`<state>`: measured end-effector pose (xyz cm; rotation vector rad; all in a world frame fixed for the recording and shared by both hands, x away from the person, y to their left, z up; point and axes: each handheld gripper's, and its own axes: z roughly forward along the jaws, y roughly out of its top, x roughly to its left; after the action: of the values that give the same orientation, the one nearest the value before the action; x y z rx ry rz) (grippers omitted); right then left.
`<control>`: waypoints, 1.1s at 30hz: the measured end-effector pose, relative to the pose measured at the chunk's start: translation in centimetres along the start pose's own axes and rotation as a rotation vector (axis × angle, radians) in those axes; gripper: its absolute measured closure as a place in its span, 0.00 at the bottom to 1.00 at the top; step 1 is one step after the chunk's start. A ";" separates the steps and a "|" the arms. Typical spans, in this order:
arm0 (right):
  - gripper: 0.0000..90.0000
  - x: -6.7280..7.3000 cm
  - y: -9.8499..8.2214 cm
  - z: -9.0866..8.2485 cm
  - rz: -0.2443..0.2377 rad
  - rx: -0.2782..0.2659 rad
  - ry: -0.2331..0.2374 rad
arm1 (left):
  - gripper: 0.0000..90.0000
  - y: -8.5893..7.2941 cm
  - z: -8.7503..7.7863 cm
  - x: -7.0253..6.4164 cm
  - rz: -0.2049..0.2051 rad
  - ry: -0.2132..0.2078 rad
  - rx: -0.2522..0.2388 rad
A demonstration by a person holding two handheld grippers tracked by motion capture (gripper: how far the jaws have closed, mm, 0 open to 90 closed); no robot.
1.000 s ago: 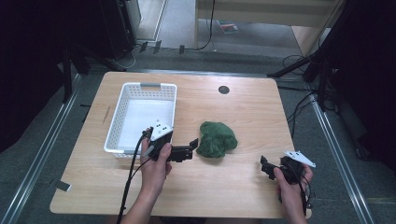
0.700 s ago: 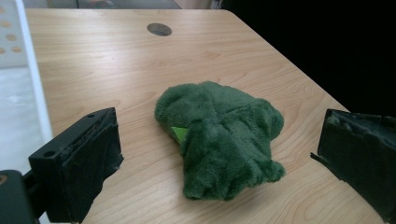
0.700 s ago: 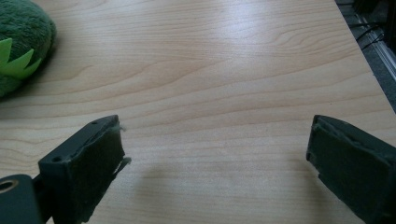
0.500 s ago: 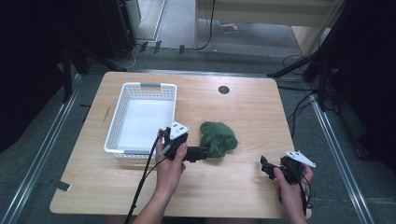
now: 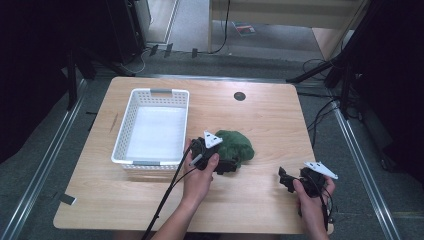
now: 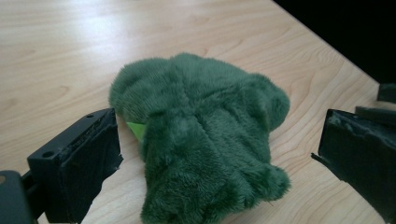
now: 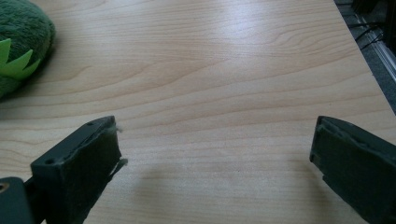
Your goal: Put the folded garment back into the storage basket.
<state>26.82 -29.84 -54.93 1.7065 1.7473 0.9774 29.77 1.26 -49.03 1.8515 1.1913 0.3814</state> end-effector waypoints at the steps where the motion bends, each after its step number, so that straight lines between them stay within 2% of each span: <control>1: 0.02 0.0 0.0 0.0 0.000 -0.001 -0.001 | 0.00 -0.2 0.7 -0.1 0.007 0.005 0.021; 10: 0.01 0.0 0.0 0.0 0.001 -0.001 0.000 | 0.00 -1.0 3.2 -0.1 0.008 0.045 0.074; 16: 0.01 0.0 0.0 0.0 0.004 0.003 0.003 | 0.00 -1.1 4.2 -0.1 0.004 0.073 0.096; 21: 0.01 0.0 0.0 0.0 0.002 0.003 0.004 | 0.00 -1.3 5.0 -0.1 0.000 0.061 0.121; 33: 0.01 0.0 0.0 0.0 0.000 0.005 0.008 | 0.00 -2.1 6.3 -0.3 -0.002 0.078 0.159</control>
<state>26.83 -29.85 -54.93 1.7080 1.7560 0.9825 32.49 -1.86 -54.18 1.9869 1.3086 0.3694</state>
